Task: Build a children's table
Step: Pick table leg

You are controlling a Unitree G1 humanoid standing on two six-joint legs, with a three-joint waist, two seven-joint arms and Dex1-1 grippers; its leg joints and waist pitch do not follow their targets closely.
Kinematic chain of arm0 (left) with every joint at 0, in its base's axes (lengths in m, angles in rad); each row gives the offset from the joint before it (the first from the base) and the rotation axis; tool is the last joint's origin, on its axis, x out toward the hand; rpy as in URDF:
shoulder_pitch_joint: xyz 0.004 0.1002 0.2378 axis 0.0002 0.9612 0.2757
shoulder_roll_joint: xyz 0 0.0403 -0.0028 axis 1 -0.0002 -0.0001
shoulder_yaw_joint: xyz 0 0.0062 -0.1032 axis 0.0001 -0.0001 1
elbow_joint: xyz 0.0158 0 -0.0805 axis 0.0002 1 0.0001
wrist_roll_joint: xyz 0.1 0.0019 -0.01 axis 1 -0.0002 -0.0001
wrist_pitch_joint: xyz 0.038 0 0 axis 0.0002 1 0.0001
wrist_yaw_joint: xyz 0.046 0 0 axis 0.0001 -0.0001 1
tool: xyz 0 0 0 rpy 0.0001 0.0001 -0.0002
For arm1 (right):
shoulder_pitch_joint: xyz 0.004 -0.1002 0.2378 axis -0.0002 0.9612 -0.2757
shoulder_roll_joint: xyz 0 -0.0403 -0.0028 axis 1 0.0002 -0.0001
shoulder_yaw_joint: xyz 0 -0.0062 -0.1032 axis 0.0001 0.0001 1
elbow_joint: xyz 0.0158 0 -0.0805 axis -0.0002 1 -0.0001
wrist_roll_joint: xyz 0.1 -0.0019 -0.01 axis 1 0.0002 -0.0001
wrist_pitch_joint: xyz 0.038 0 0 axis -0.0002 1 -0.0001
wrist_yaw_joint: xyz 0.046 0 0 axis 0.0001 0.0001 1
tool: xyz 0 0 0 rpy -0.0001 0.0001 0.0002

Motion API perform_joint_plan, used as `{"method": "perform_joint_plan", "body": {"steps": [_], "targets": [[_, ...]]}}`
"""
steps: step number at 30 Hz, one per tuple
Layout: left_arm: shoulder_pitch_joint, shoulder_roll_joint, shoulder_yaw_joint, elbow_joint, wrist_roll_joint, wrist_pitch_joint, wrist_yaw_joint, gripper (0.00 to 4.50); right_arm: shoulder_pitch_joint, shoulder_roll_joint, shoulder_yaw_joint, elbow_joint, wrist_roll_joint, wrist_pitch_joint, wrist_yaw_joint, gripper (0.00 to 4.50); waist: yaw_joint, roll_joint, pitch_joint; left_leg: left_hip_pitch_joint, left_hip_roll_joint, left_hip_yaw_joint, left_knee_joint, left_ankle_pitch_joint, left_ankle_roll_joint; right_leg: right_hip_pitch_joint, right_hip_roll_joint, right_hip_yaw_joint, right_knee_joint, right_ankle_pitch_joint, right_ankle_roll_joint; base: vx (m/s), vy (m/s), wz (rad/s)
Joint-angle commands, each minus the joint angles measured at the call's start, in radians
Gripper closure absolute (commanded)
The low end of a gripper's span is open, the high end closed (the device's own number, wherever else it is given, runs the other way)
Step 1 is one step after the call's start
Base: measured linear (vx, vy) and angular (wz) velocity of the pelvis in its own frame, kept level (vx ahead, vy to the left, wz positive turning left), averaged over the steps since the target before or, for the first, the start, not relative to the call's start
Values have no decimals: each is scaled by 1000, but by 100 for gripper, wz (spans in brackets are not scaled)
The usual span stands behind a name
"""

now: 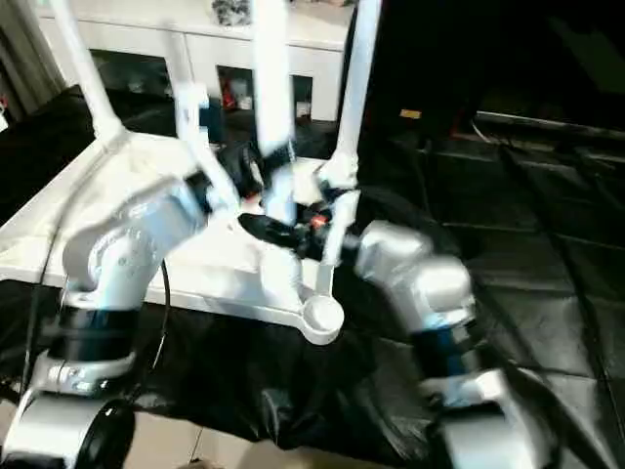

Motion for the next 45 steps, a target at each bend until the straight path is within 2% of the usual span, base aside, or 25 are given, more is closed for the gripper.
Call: {"method": "perform_joint_plan", "body": {"steps": [1,5,6,7,9,11,15,18,23,24,26,27,29,34,35,36,38,40,45], "targets": [[-4,28,-21,-43,-51,25,-108,265,10,-36,16,-36,29,34,86,135,0,-10,-77,12,39,-17,-62,-109,40,59,-71,56,-60,-234,-164,0,0,0],[-14,53,-3,-51,-131,63,-213,265,25,-95,51,-63,73,70,211,135,1,-10,-74,12,39,-16,-61,-121,42,60,-71,55,-62,-258,-169,0,0,0],[-18,51,10,-52,-157,76,-229,265,27,-105,58,-64,77,74,228,162,1,-9,-73,14,40,-16,-61,-131,36,57,-72,55,-66,-278,-167,0,0,0],[-21,51,26,-63,-205,101,-260,265,30,-117,70,-63,78,80,249,169,0,-11,-75,14,38,-16,-60,-133,34,58,-71,54,-65,-284,-167,0,0,0],[-20,51,36,-72,-243,119,-279,265,33,-124,80,-64,74,82,267,175,-1,-12,-74,10,38,-17,-61,-137,29,61,-71,53,-66,-306,-160,0,0,0],[-18,51,37,-76,-255,118,-293,265,35,-125,83,-65,75,85,276,203,-1,-12,-73,14,38,-17,-61,-142,26,57,-70,54,-70,-323,-152,0,0,0],[-13,58,28,-76,-260,119,-310,265,37,-119,81,-73,91,97,274,220,-1,-11,-74,15,39,-18,-62,-140,21,56,-69,54,-69,-323,-147,0,0,0],[-12,58,28,-74,-260,120,-309,265,37,-114,77,-75,96,100,268,251,0,-11,-75,16,40,-18,-61,-135,19,56,-69,55,-67,-307,-151,0,0,0],[-12,56,33,-71,-260,121,-298,266,41,-95,64,-90,103,103,240,258,0,-12,-76,13,38,-18,-61,-122,21,58,-69,55,-64,-282,-156,0,0,0],[-11,53,31,-68,-244,107,-281,266,43,-92,62,-95,104,101,230,259,0,-15,-77,13,38,-17,-60,-119,22,59,-69,55,-65,-285,-154,0,0,0],[-13,47,30,-54,-215,85,-245,266,46,-85,58,-100,103,95,212,259,1,-14,-77,13,39,-18,-60,-115,21,59,-70,55,-64,-284,-153,0,0,0],[-14,46,29,-50,-209,80,-237,210,47,-83,57,-101,102,94,208,260,0,-14,-77,14,39,-18,-61,-120,20,58,-70,54,-65,-289,-152,0,0,0],[-14,36,24,-39,-152,33,-186,196,49,-69,46,-105,94,85,172,261,-1,-13,-75,14,40,-18,-61,-127,15,56,-69,54,-68,-300,-144,0,0,0],[-15,18,-10,-30,-8,-25,-19,196,47,-42,26,-99,68,56,101,262,-1,-14,-76,14,39,-19,-62,-128,4,58,-70,55,-70,-314,-120,0,0,0],[-16,17,-11,-29,-3,-25,-8,196,47,-41,26,-98,68,55,98,262,-1,-14,-77,14,40,-19,-62,-126,2,59,-70,55,-68,-307,-121,0,0,0],[-20,5,-26,-22,60,-26,94,196,45,-37,25,-93,61,47,86,262,-1,-15,-79,14,42,-20,-62,-120,3,58,-71,55,-65,-290,-126,0,0,0],[-25,-11,-26,-11,96,-27,172,196,43,-34,25,-88,57,41,77,262,-1,-16,-78,14,40,-18,-60,-115,9,58,-69,55,-66,-274,-132,0,0,0],[-27,-45,-3,3,101,-56,218,212,40,-29,25,-83,52,36,66,262,0,-21,-79,10,38,-17,-58,-104,17,61,-70,55,-65,-261,-139,0,0,0],[-20,-60,-4,-11,111,-88,216,243,34,-22,26,-76,37,19,53,262,0,-21,-80,8,37,-17,-56,-93,32,60,-70,53,-65,-257,-139,0,0,0]]}}
